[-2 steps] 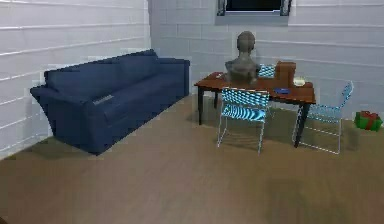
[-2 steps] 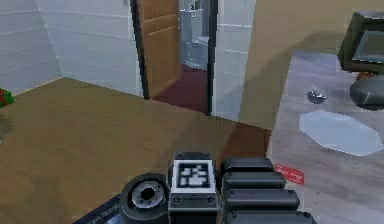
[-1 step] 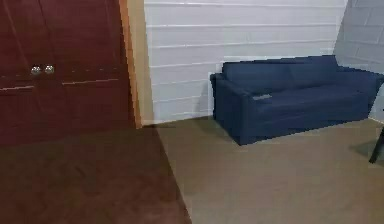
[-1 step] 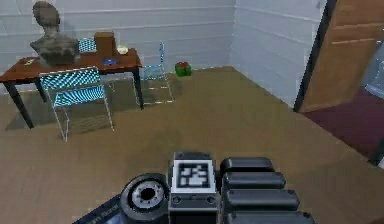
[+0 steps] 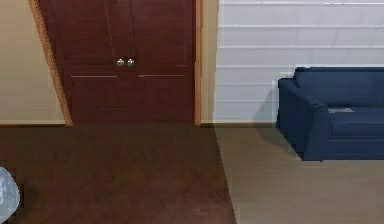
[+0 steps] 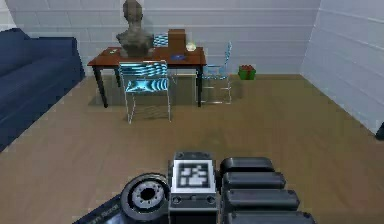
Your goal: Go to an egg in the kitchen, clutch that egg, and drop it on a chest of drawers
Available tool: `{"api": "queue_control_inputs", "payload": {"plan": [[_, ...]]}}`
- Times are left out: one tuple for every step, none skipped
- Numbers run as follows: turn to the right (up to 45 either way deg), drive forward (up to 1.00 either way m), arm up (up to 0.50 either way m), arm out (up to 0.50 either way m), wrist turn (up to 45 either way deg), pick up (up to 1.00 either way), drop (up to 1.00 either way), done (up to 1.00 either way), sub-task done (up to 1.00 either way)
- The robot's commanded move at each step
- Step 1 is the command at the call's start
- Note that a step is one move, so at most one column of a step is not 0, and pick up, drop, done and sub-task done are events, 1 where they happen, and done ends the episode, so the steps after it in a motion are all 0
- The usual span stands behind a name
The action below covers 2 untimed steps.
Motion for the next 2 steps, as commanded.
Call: {"api": "queue_control_inputs", "payload": {"plan": [[0.0, 0.25, 0.00, 0.00, 0.0, 0.00, 0.00, 0.00, 0.00], [45.0, 0.00, 0.00, 0.00, 0.0, 0.00, 0.00, 0.00, 0.00]]}}
